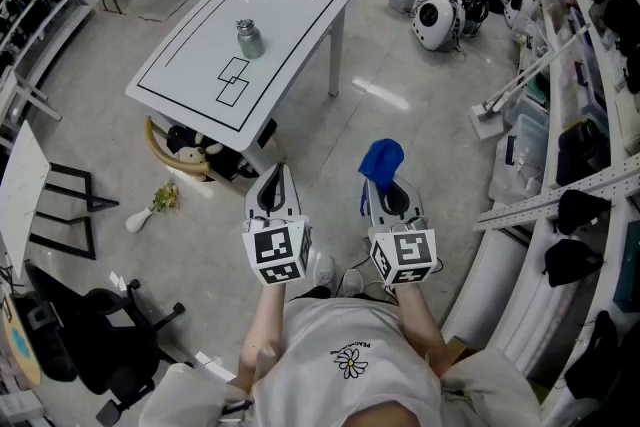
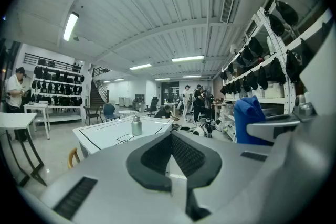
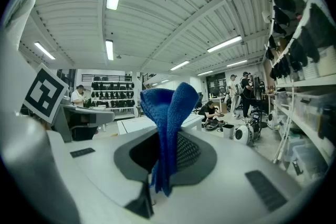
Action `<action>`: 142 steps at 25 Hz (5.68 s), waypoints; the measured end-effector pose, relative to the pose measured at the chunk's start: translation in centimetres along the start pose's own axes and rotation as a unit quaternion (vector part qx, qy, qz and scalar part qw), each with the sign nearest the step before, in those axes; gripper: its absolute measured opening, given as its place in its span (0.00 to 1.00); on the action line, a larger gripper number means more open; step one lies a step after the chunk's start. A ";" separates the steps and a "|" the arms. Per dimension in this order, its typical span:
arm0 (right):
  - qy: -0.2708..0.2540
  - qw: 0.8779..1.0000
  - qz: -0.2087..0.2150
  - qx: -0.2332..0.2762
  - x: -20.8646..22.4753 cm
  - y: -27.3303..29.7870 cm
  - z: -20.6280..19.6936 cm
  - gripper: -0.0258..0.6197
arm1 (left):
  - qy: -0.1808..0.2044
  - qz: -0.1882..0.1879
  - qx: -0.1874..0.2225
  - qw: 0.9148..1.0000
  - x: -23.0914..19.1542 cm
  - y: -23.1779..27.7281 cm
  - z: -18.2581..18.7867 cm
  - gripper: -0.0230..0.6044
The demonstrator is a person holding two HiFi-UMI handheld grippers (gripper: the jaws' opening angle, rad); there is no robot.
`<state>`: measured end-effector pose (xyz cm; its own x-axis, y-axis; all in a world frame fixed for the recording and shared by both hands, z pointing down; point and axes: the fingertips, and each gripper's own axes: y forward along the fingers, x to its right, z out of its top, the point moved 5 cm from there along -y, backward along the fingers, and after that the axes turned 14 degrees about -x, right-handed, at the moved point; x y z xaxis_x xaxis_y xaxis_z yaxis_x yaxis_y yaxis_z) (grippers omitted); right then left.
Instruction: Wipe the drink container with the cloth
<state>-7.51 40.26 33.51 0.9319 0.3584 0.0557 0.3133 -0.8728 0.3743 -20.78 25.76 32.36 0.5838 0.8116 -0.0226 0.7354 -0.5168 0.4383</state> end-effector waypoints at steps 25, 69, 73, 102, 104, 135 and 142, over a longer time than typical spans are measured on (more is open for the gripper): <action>0.018 1.000 0.013 -0.002 -2.0 5.6 1.2 0.11 | -0.023 0.005 0.016 1.000 -6.0 3.9 0.9 0.03; -0.052 0.959 0.280 0.008 8.4 48.5 18.8 0.10 | -0.092 0.207 0.041 0.973 -18.5 33.3 16.2 0.04; -0.102 0.927 0.360 0.007 6.6 52.1 19.3 0.11 | -0.087 0.134 0.024 0.987 -19.8 34.7 15.0 0.28; -0.112 0.802 0.569 -0.146 -1.6 62.7 11.6 0.11 | -0.113 0.002 -0.092 0.989 -22.5 42.4 5.8 0.48; -0.114 0.803 0.567 -0.146 -1.4 62.4 11.5 0.11 | -0.114 0.003 -0.093 0.989 -22.4 42.4 5.8 0.48; -0.135 0.841 0.506 -0.136 -0.9 58.0 10.5 0.10 | -0.004 -0.090 -0.144 0.985 -22.8 43.2 5.3 0.61; -0.130 0.852 0.491 -0.128 -1.7 57.0 9.5 0.11 | -0.011 -0.063 -0.160 0.985 -21.9 41.5 4.0 0.61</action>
<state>10.50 -13.22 45.94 0.7410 -0.6175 0.2640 -0.6598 -0.5964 0.4571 -1.67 -14.51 47.45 0.5043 0.8561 -0.1128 0.6581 -0.2965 0.6921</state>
